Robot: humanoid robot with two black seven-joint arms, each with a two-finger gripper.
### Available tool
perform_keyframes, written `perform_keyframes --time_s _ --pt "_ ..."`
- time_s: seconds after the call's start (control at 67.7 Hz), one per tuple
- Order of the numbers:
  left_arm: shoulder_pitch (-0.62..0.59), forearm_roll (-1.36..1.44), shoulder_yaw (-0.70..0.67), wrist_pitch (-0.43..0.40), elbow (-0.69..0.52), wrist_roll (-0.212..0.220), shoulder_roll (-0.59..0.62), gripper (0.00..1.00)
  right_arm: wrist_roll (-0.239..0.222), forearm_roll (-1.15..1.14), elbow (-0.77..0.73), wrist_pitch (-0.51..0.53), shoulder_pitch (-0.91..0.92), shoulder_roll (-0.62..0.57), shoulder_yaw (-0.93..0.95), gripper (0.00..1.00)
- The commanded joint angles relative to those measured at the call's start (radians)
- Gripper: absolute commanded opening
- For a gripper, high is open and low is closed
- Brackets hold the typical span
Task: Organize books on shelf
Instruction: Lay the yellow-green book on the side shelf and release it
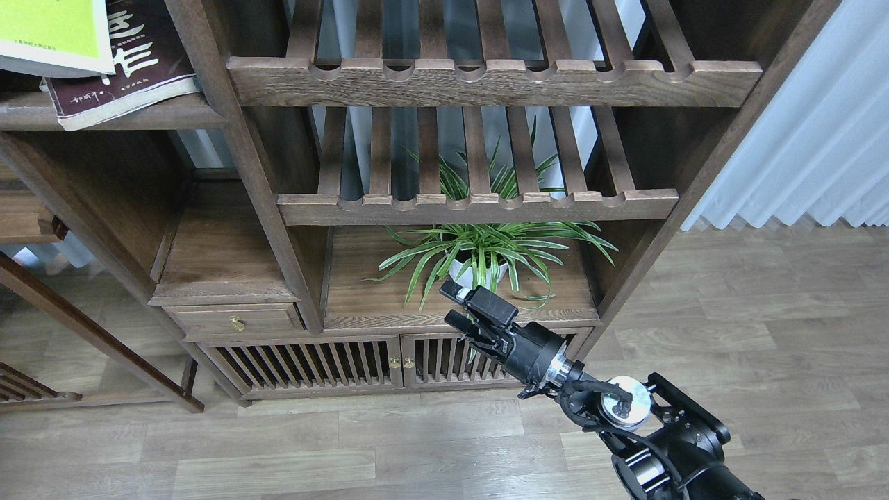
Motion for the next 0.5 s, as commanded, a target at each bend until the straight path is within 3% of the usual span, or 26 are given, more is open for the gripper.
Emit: perform_keyframes --time_s 0.0,0.118,0.295,0.31,0.487 --pt "0.001 0.000 0.003 0.000 0.001 0.000 -0.016 0.33 0.000 0.000 0.000 0.000 -0.001 0.000 0.000 0.98" --pt "0.001 0.000 0.001 0.000 0.001 0.000 -0.034 0.58 0.000 0.000 0.000 0.000 -0.006 0.000 0.000 0.98" --pt "-0.001 0.000 -0.008 0.000 0.000 0.000 -0.036 0.81 0.000 0.000 0.000 0.000 -0.006 0.000 0.000 0.98" --pt "-0.003 -0.001 -0.009 0.000 -0.005 0.000 -0.036 0.87 0.000 0.000 0.000 0.000 -0.006 0.000 0.000 0.98" --pt "-0.006 -0.015 -0.017 0.000 -0.031 0.000 -0.037 0.98 0.000 -0.002 0.000 0.000 -0.004 0.000 0.000 0.98"
